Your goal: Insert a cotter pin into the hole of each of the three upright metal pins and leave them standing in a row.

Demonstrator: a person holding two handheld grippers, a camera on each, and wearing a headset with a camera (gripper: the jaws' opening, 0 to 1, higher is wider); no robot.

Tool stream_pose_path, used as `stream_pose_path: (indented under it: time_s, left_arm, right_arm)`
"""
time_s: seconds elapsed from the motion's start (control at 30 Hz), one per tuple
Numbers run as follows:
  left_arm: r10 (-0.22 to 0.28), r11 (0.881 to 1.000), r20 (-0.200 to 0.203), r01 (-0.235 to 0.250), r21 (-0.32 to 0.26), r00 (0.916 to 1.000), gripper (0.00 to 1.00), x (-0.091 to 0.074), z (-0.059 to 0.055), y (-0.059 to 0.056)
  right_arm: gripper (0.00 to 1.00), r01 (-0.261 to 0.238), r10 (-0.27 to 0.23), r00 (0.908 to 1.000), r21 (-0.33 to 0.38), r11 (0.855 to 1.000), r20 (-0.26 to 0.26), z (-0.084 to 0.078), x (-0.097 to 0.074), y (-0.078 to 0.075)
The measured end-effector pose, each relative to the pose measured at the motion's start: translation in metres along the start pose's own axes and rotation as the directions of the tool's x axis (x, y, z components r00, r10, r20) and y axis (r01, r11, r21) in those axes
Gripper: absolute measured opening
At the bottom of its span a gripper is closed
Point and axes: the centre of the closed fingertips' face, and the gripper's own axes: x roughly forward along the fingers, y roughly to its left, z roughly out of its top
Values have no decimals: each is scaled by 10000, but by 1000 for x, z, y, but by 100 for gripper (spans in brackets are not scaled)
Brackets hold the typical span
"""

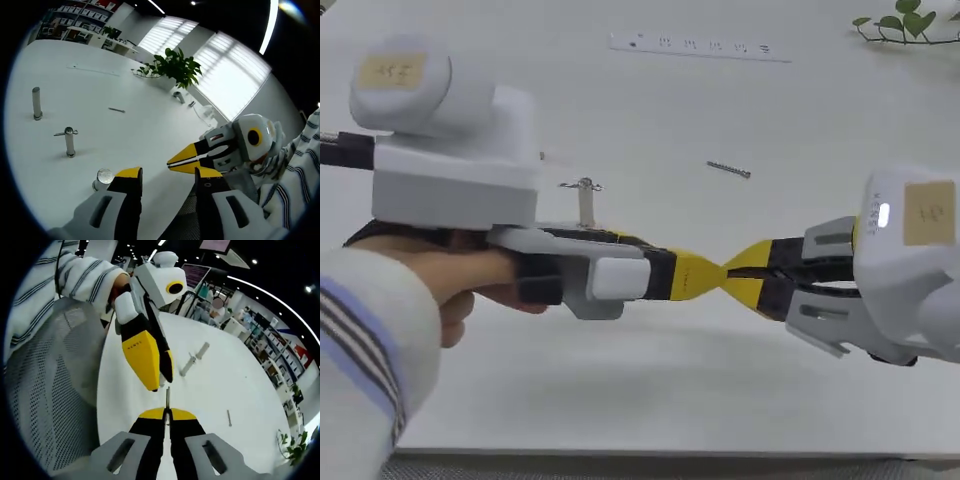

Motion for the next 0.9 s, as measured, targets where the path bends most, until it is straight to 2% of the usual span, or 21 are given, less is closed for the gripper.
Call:
stream_pose_path:
  time_s: [0.07, 0.17, 0.3, 0.43, 0.5, 0.53, 0.63, 0.8, 0.9]
  left_arm:
    - [-4, 9999, -56, 3, -153, 10000, 40, 1, -1, 0]
    - [-59, 9974, -394, 30, -722, 9992, 39, 4, -7, -1]
    - [-177, 9980, -498, 147, -609, 9986, 32, 6, -9, -5]
    - [-186, 9979, -621, 147, -630, 9979, 29, 7, -12, -7]
    - [-152, 9987, -538, 126, -485, 9984, 22, 8, -11, -7]
    - [-111, 9999, -165, 110, -77, 9998, 16, 9, -5, -7]
    - [-171, 9987, -283, 157, -481, 9995, 14, 8, -7, -8]
    - [-83, 9981, -382, 60, -609, 9992, 13, 8, -8, -5]
    - [-33, 9976, -369, 7, -696, 9993, 7, 9, -7, -2]
  right_arm:
    - [2, 21, -21, 10000, -48, 10000, 4, 1, 0, 1]
    - [2, 18, -18, 10000, -67, 10000, 4, 1, -1, 2]
    - [2, 21, -21, 10000, -86, 10000, -14, 1, -1, 4]
    - [2, 3, -3, 10000, -89, 10000, -21, 1, -2, 6]
    - [2, 13, -13, 10000, -117, 9999, -25, 1, -2, 7]
    - [2, 16, -16, 10000, -116, 9999, -20, 1, -2, 7]
    - [2, 47, -47, 10000, -70, 10000, 3, 1, -3, 8]
    - [2, 104, -104, 9999, -77, 9999, 1, 0, -4, 8]
    - [2, 100, -100, 9999, -91, 9999, 17, 1, -5, 9]
